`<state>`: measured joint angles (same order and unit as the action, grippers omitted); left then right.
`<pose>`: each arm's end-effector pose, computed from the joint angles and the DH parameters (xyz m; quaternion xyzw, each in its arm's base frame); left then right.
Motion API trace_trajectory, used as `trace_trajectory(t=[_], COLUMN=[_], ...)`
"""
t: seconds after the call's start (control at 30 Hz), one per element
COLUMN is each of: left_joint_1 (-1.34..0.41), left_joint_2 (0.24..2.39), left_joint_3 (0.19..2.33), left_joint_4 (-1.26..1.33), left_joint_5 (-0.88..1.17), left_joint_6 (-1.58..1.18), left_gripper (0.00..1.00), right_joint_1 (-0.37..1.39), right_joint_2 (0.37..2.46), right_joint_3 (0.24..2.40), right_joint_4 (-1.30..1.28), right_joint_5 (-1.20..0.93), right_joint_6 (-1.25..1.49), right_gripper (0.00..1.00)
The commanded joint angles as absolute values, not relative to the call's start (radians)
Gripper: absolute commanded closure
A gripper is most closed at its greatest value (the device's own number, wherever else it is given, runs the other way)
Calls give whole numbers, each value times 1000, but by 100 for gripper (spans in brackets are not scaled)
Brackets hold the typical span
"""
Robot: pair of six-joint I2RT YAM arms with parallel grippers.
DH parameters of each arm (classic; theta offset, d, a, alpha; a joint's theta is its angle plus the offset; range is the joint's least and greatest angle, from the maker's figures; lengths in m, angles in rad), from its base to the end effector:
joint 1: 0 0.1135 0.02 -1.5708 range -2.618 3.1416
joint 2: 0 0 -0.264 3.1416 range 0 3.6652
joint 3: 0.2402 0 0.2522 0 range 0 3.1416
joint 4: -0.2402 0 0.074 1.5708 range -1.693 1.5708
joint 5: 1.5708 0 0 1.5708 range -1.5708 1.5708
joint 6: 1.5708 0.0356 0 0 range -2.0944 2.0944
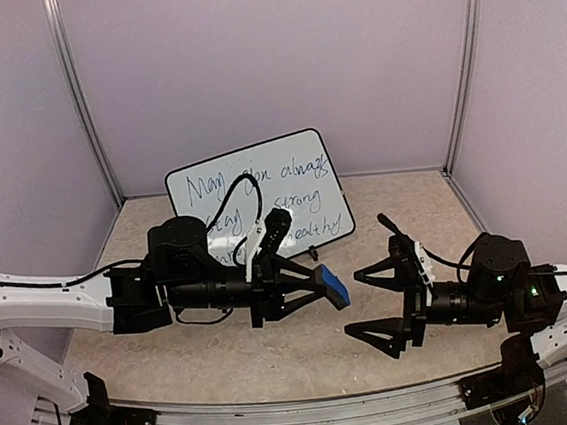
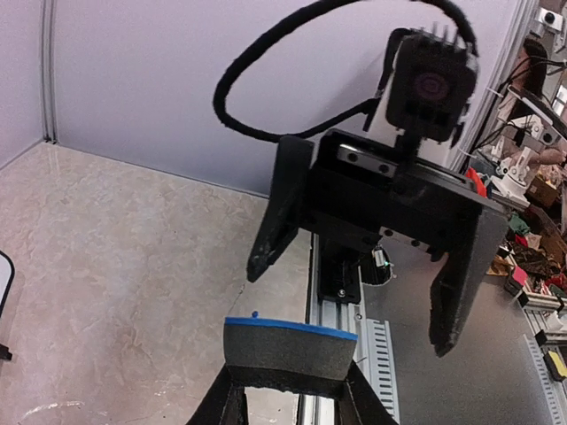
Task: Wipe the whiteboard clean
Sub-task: Pass from the left arm to the right
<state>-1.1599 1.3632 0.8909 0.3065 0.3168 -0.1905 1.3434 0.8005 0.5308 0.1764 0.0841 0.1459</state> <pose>0.1166 -0.2954 0.2960 0.4414 0.6194 -0.4928 0.4228 0.0474 0.1915 0.2853 -0.3929 0.6261 0.4331 0.5158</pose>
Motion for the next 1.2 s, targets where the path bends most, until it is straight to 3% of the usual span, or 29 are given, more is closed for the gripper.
trace_trajectory(t=[0.0,0.57,1.17], left_joint_1=[-1175,-1182,-1184], left_joint_2=[1293,1264,1284], left_joint_3=[861,846,841], left_joint_4=[331,295,305], left_joint_5=[411,419,432], left_joint_6=[-119,-100,-102], left_gripper=[73,73,73], right_joint_1=[1265,1199,1200], right_joint_2=[813,940,983], right_joint_3=[565,632,639], right_joint_4=[171,243,285], right_joint_5=[-69,-271,-282], right_joint_6=[234,236,207], right_gripper=[4,13,33])
